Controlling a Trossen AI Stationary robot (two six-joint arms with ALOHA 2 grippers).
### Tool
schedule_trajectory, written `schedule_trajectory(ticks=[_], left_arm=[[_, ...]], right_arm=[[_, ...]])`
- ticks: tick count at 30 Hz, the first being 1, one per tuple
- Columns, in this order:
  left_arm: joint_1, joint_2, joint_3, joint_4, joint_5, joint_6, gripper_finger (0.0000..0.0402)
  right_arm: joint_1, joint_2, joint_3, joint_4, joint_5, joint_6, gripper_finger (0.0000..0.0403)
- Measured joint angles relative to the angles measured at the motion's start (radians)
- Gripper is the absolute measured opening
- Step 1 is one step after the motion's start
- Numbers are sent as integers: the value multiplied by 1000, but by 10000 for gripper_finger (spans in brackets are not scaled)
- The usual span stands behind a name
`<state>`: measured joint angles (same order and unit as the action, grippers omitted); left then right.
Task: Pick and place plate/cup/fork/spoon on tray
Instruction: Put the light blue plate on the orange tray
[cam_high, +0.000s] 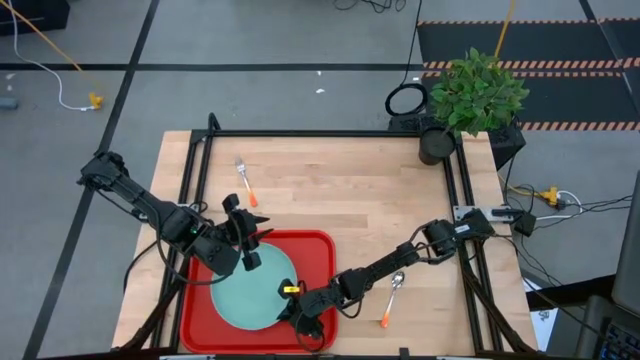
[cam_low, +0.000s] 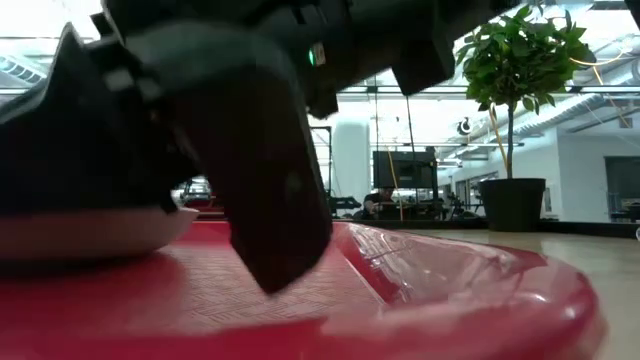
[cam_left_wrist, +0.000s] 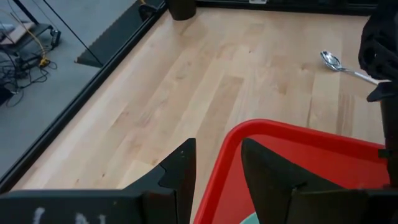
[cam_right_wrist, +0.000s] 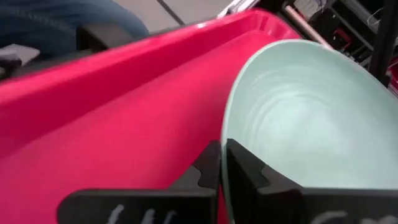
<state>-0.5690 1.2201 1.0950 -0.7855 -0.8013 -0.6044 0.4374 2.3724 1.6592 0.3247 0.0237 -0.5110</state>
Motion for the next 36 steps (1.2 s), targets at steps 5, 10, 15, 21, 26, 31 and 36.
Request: schedule_trajectory(ticks=[5, 10, 15, 21, 26, 31, 36], left_arm=[[0, 0, 0, 3, 7, -1, 131], [0, 0, 0, 3, 7, -1, 131], [0, 0, 0, 3, 7, -2, 131], [0, 0, 0, 3, 7, -4, 131], [29, 12, 0, 2, 6, -8, 131], [97, 44, 0, 3, 7, 20, 131], [182, 80, 0, 4, 57, 60, 131]], right_arm=[[-2, 16, 0, 19, 0, -7, 20], [-12, 16, 0, 24, 0, -1, 50], [-12, 16, 0, 48, -1, 0, 76], [8, -41, -3, -17, 4, -44, 101], [26, -138, 1, -149, 1, -48, 115], [25, -214, -1, -300, 64, 19, 116], [6, -225, -1, -484, 194, 113, 98]])
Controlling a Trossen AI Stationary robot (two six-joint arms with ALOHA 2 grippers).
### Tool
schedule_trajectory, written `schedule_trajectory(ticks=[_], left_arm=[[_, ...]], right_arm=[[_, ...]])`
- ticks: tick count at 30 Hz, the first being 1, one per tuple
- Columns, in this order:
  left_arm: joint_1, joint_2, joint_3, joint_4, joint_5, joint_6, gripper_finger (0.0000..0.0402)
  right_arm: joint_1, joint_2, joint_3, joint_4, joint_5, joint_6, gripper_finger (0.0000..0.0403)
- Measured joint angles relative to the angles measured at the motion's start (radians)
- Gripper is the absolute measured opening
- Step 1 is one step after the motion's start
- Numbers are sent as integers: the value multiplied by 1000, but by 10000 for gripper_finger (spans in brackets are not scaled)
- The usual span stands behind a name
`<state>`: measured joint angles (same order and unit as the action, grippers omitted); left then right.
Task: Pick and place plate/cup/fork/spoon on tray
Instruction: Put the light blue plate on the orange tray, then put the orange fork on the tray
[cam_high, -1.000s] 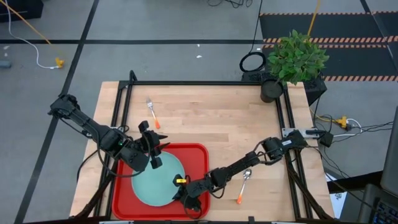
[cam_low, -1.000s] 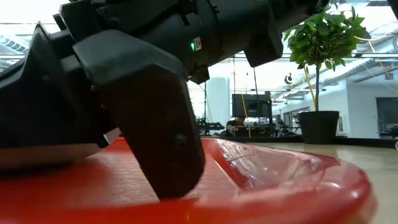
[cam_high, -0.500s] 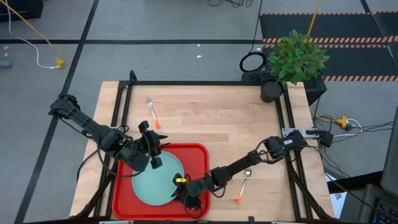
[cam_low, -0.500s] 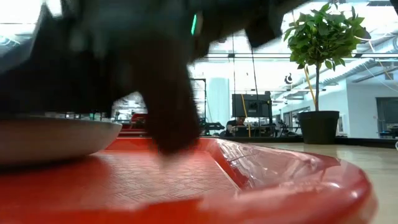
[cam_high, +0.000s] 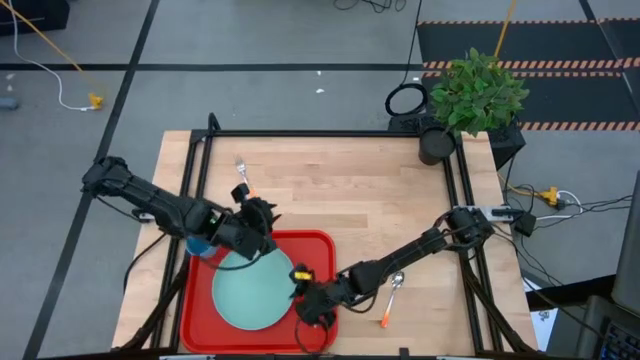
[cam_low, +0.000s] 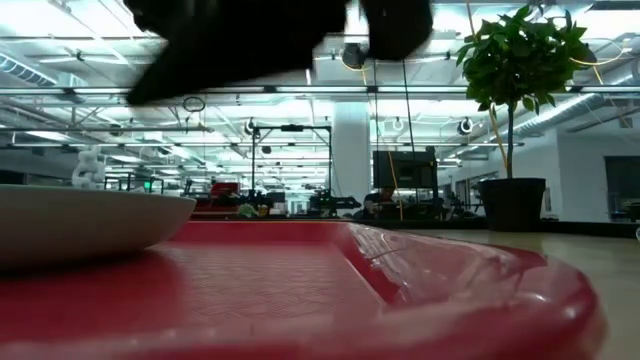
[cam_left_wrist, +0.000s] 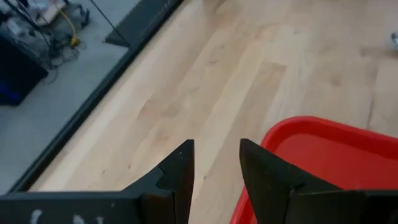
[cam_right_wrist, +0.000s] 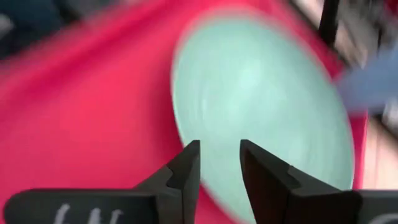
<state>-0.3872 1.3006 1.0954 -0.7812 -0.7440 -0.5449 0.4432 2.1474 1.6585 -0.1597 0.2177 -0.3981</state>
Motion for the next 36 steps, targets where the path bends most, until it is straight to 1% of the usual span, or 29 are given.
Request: schedule_trajectory(ticks=[2, 4, 9, 13, 15, 18, 19, 25, 27, 31, 34, 36], left_arm=[[29, 14, 0, -3, 41, 13, 131], [57, 20, 0, -3, 53, 17, 131], [114, 22, 0, -16, 54, 16, 131], [143, 22, 0, -40, 55, -2, 131], [155, 22, 0, -40, 55, -6, 131], [166, 22, 0, -39, 55, -6, 131], [169, 22, 0, -39, 55, -7, 131], [179, 22, 0, -39, 55, -8, 131], [183, 22, 0, -38, 52, -10, 131], [196, 22, -14, -30, 41, -26, 131], [208, 22, -43, -31, 37, -34, 131], [218, 22, -71, -27, 36, -35, 131]], right_arm=[[-8, 2, -2, -56, 39, 38, 87], [-18, -2, -7, -76, 70, 70, 74], [-46, 1, -66, -69, 70, 126, 32], [-64, -2, -133, 35, 69, 135, 4], [-71, -2, -164, 102, 61, 132, 3], [-84, -2, -206, 210, -9, 131, 5], [-88, -2, -213, 234, -17, 132, 5], [-92, -2, -225, 268, -65, 126, 1], [-91, -2, -225, 273, -66, 123, 0], [-91, -10, -225, 244, -65, 98, 0], [-84, -72, -227, 128, -62, 84, 0], [-81, -136, -225, 21, -60, 90, 0]])
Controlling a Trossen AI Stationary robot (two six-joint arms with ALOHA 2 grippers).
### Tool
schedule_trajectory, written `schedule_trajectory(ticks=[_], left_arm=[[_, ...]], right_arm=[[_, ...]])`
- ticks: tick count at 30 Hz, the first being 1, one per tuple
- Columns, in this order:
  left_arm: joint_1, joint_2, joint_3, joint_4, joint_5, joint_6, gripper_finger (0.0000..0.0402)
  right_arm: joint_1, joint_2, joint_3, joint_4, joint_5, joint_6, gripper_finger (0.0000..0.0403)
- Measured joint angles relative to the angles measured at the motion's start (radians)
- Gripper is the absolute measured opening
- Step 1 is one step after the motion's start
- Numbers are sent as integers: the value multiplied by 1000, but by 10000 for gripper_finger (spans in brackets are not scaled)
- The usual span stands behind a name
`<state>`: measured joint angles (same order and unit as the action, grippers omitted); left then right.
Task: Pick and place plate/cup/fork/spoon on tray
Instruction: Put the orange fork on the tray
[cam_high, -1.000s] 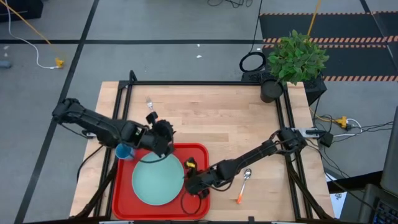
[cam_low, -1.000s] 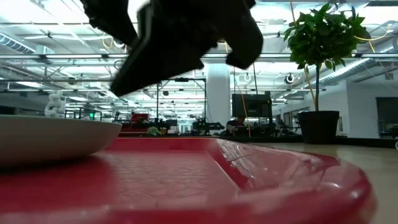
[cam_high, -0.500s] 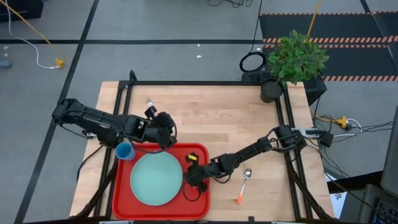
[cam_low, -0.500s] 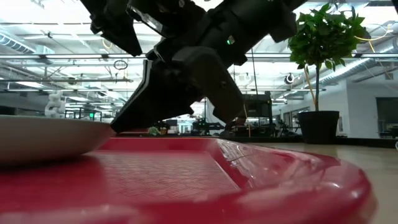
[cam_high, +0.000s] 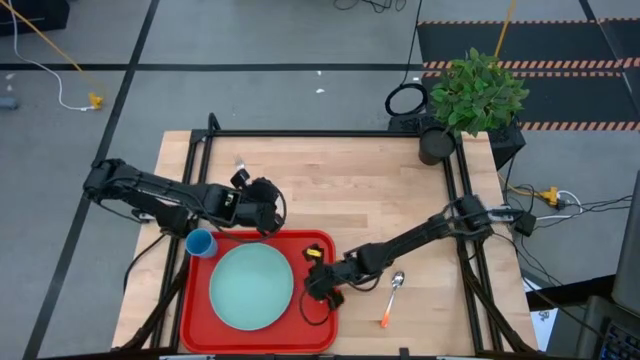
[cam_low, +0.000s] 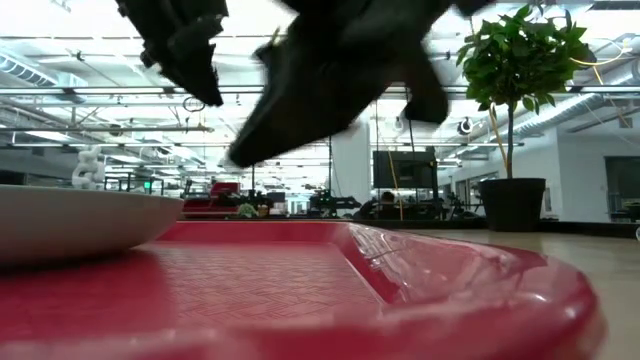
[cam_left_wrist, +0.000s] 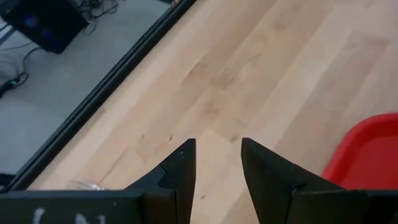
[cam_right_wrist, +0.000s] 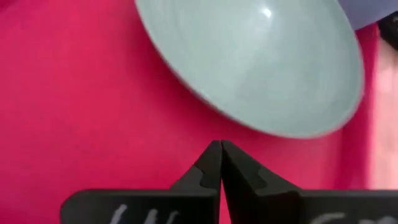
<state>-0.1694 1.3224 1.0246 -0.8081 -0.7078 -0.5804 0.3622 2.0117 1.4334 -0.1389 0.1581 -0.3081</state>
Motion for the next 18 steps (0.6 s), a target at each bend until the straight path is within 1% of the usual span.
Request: schedule_trajectory(ticks=[4, 7, 10, 14, 16, 18], left_arm=[[21, 0, -63, 68, -10, -22, 131], [30, 0, -92, 107, -24, -42, 131], [52, 0, -106, 108, -49, -122, 131], [87, 0, -142, 93, -53, -277, 131], [104, 0, -159, 56, -41, -377, 131], [139, 0, -175, 12, -5, -472, 131]], right_arm=[[0, -129, -4, -201, -3, 70, 0], [-1, -232, -50, -245, -2, 119, 0], [0, -333, -140, -221, -2, 157, 0], [-1, -458, -283, -120, 0, 180, 0], [-1, -513, -348, -45, 1, 181, 0], [-2, -558, -407, 12, 2, 179, 0]])
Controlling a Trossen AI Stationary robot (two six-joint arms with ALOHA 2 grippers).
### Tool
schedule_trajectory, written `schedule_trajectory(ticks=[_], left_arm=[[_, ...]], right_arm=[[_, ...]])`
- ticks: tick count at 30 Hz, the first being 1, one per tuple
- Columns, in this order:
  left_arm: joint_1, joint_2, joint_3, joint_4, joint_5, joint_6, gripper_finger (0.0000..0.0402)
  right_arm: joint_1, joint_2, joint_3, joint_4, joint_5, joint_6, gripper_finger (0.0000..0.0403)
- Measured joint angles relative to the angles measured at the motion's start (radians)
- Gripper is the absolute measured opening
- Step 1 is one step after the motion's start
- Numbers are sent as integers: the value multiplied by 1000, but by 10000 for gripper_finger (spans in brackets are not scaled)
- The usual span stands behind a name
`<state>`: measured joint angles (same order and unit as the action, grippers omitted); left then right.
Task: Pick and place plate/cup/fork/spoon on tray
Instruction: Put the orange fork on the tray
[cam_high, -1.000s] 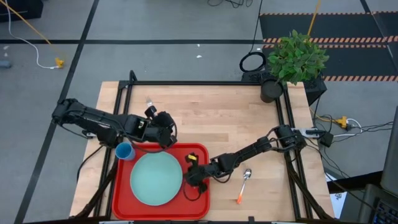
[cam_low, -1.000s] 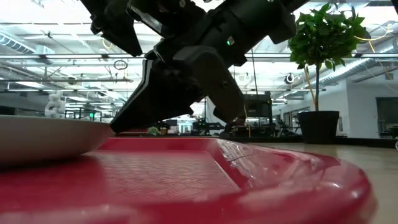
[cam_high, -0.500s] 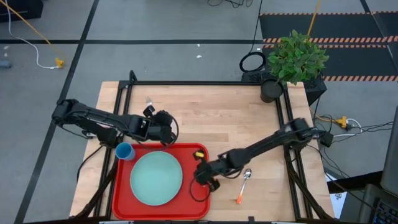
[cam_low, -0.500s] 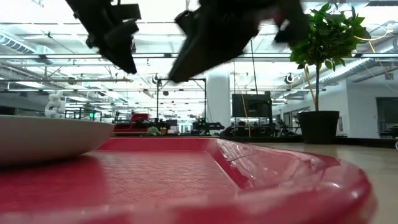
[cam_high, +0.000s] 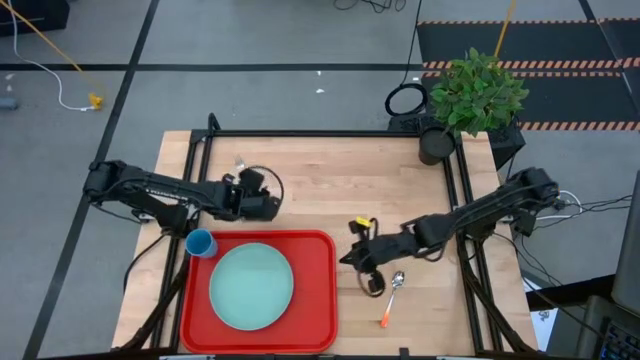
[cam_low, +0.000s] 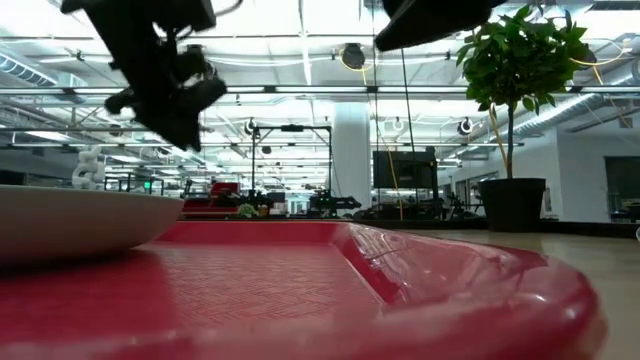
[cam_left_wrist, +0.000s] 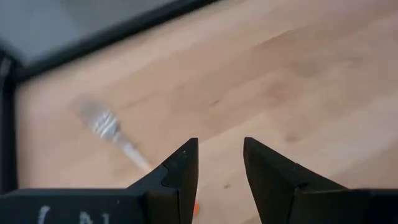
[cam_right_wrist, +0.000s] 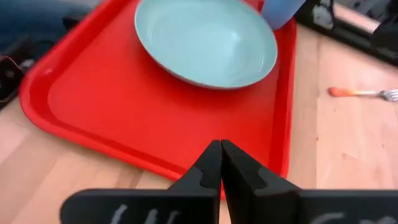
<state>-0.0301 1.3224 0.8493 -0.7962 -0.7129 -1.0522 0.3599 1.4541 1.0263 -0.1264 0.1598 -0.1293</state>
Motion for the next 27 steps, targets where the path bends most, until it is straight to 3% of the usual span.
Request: schedule_trajectory(ticks=[3, 11, 15, 20, 27], left_arm=[[64, 0, -29, -42, 64, -90, 131], [185, 0, -127, 69, 114, -45, 132], [217, 0, -167, 69, 152, -100, 135], [230, 0, -221, 133, 156, -205, 157], [287, 0, -279, 267, 119, -160, 170]], right_arm=[[0, -51, -55, 70, 0, -7, 0], [0, -86, -89, 107, 1, 8, 0], [0, -86, -89, 105, 1, 1, 0], [0, -86, -89, 104, 1, -16, 0], [0, -86, -89, 103, 0, -17, 0]])
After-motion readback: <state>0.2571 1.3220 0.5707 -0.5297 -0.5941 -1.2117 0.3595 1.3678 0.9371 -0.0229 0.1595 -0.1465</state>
